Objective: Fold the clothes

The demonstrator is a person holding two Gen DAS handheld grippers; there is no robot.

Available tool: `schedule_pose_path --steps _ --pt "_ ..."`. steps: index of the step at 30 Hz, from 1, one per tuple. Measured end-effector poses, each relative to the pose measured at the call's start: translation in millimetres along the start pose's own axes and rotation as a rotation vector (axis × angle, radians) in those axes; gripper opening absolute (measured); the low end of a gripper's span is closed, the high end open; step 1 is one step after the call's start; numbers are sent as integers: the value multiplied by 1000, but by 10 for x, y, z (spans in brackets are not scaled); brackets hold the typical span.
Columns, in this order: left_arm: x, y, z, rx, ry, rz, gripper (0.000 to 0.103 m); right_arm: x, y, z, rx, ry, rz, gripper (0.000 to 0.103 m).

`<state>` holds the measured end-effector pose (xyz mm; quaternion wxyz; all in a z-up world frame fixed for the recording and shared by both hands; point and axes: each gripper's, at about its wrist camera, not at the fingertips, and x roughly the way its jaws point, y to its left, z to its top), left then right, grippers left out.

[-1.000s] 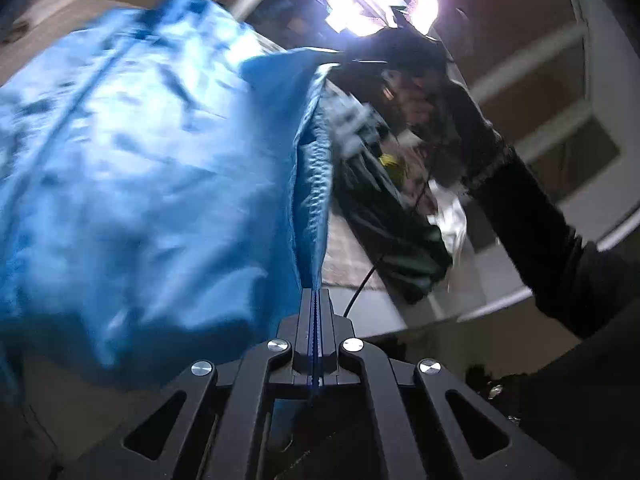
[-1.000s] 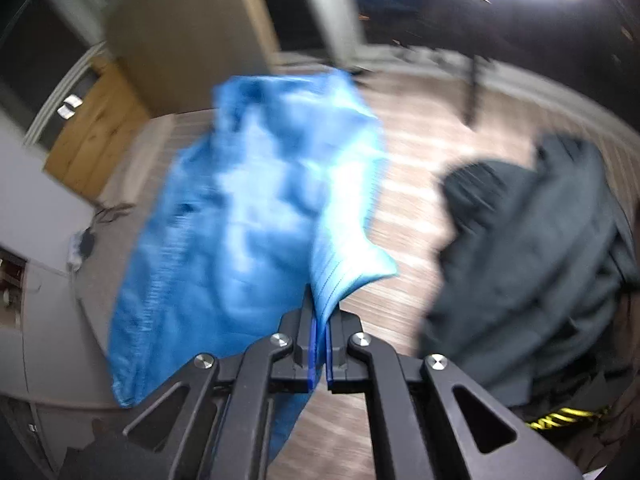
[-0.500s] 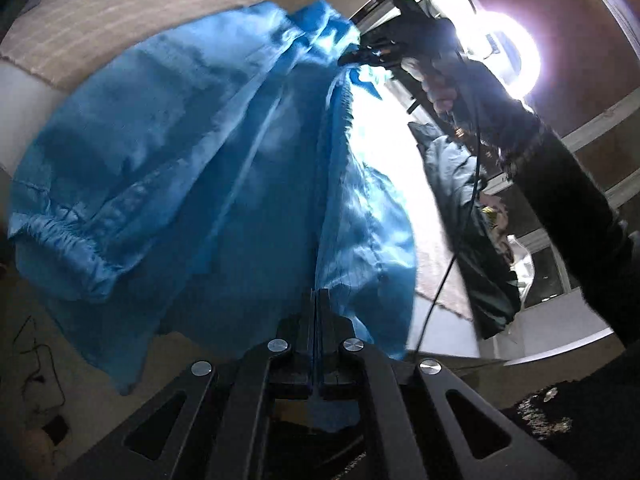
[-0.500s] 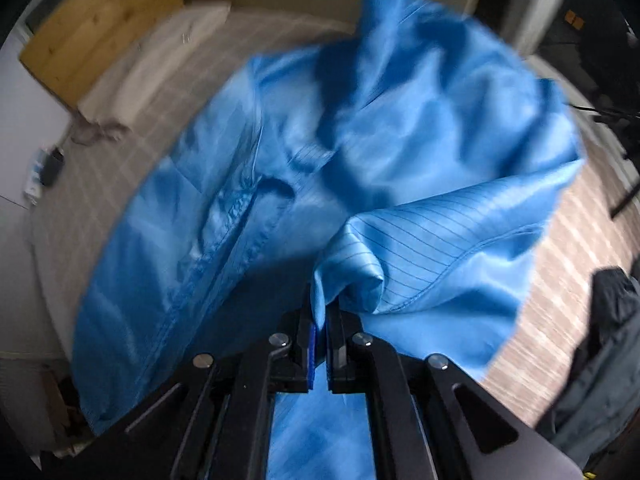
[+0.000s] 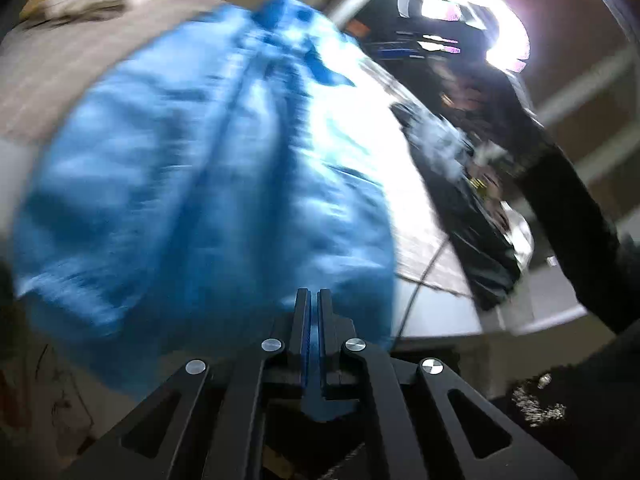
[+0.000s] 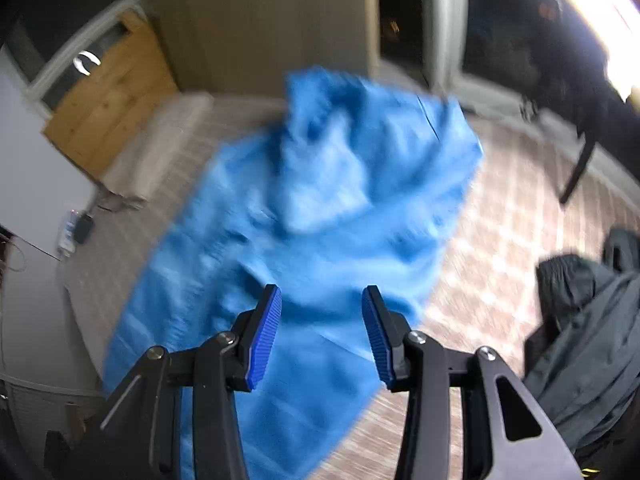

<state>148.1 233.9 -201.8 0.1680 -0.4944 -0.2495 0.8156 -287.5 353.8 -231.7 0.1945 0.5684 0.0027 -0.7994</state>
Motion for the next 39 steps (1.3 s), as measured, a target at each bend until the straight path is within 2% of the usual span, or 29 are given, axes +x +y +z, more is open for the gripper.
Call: schedule_pose_path --steps 1,7,8,9,10,12,13,14,16,17,19,26,28,30,32,34,36,39 --pt "14 12 10 -7 4 9 1 138 -48 -7 9 26 1 41" --pt "98 85 71 -49 30 60 1 860 -158 367 -15 56 -236 41" --pt "112 97 81 -56 34 69 1 901 -221 432 4 60 -290 40" --pt "126 109 92 -63 39 78 1 864 -269 467 23 55 -294 38" --pt "140 121 102 -70 43 86 1 757 -300 477 49 39 -269 38" --pt "-195 211 92 -101 -30 156 5 432 -201 442 46 -9 -186 38" --pt "-349 272 72 -114 -69 197 7 464 -101 456 22 1 -173 38" --pt "-493 336 48 -127 -106 239 13 520 5 474 -5 16 -164 39" --pt "-581 450 6 -121 -131 298 25 634 217 510 -58 46 -146 43" --pt "-569 503 -15 -102 -127 325 29 691 323 528 -85 60 -137 43" --pt "-400 522 -12 -56 -103 390 29 805 535 564 -138 90 -119 43" --pt "-133 562 -63 12 -65 444 31 1204 1276 691 -325 193 -54 43" --pt "-153 550 -61 34 -56 491 31 1231 1297 673 -339 210 -46 44" --pt "-253 499 -32 47 -93 510 32 1253 1307 652 -351 226 -38 44" --pt "-263 493 -11 70 -103 550 43 1275 1316 631 -363 242 -30 44" --pt "-227 516 3 84 -88 571 42 1297 1326 611 -375 258 -22 44" --pt "-149 564 -17 86 -63 538 41 1315 1316 593 -380 271 -13 44" --pt "-120 583 -20 100 -46 513 22 1284 1269 566 -377 265 23 41"
